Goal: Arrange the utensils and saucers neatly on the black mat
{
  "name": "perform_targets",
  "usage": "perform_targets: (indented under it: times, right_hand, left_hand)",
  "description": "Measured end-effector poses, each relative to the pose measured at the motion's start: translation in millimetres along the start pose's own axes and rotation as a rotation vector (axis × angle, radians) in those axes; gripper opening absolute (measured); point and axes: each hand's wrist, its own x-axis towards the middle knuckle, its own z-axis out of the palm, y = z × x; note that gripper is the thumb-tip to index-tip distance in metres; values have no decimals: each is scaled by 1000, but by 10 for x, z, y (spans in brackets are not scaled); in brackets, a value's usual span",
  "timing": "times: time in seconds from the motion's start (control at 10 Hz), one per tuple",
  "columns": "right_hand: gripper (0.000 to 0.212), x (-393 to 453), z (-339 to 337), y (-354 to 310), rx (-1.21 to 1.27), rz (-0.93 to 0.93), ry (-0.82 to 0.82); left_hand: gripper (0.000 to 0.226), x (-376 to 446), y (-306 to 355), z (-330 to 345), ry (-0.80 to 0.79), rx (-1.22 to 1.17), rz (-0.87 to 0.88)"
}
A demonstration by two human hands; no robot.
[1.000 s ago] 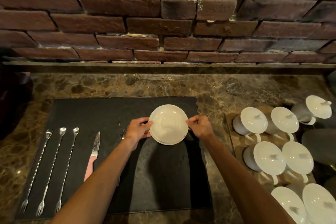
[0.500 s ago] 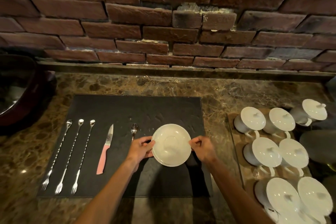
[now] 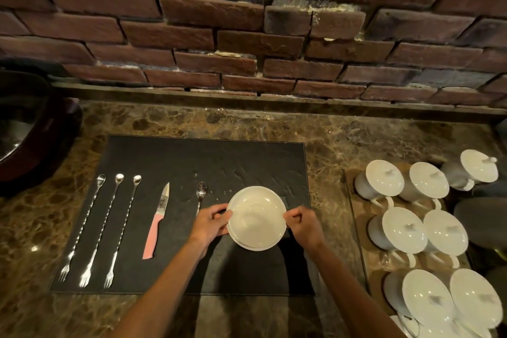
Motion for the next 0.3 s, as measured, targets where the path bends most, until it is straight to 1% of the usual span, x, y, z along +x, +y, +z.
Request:
perform_targets:
  times: [0.1,0.2,0.3]
  right_hand:
    - [13,21,5,25,49,8,-14]
    - [16,56,13,39,154,147,-66]
    - [24,48,-67,-111,132,218,22]
  left_hand:
    - [34,17,-54,14,23,26,18]
    - [34,14,-26,15,44,91,76]
    - [26,-86,159,21,171,215,197]
